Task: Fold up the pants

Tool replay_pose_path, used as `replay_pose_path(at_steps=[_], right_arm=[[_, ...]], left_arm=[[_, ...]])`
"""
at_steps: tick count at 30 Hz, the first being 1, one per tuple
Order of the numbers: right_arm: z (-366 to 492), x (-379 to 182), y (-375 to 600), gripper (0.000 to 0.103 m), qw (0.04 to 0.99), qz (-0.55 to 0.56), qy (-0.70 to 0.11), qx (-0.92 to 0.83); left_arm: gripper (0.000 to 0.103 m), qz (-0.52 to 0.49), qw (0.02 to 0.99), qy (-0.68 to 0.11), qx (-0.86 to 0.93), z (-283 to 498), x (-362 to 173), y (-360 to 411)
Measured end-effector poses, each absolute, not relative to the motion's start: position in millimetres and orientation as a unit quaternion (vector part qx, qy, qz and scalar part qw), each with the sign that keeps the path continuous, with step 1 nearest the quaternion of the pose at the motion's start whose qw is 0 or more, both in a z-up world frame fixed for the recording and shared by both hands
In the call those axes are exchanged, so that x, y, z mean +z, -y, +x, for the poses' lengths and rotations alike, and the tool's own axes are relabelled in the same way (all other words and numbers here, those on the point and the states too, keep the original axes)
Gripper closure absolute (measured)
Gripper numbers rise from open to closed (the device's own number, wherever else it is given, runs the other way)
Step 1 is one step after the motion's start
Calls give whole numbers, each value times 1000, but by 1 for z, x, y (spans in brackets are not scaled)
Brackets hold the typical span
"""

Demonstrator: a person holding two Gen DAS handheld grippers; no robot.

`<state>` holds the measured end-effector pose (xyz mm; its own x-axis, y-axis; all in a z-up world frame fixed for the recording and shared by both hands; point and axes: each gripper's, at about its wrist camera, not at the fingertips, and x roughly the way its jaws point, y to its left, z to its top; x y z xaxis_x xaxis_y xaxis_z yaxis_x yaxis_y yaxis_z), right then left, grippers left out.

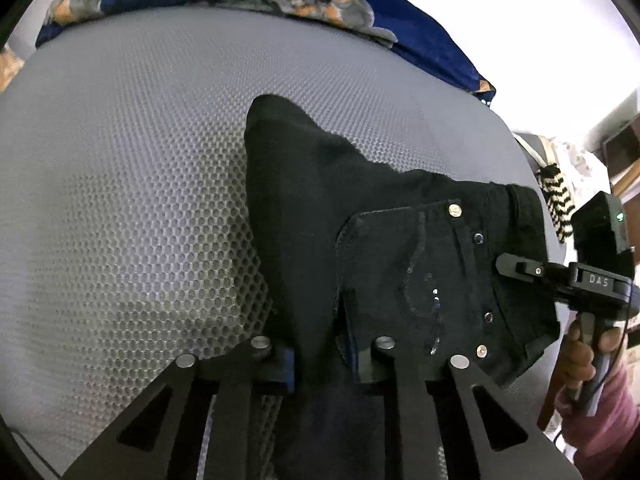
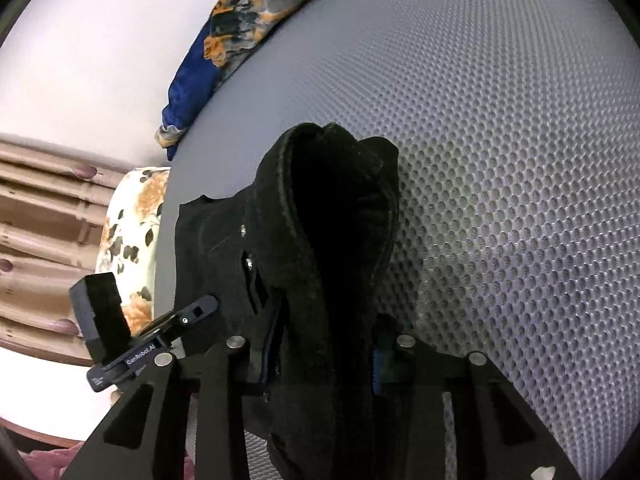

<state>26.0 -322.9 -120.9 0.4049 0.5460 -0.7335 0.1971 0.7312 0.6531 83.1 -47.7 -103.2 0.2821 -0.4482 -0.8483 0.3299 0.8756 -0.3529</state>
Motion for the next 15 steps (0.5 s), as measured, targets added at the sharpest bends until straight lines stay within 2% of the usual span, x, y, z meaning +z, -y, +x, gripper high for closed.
replay_pose_path(at_steps=[5, 15], right_arm=[[26, -107, 309, 77, 772, 337, -526, 115], [44, -95, 282, 79, 776, 326, -522, 136]], left_arm=[[88, -10, 816, -530, -232, 75, -88, 50], [88, 0, 837, -505, -210, 71, -67, 22]])
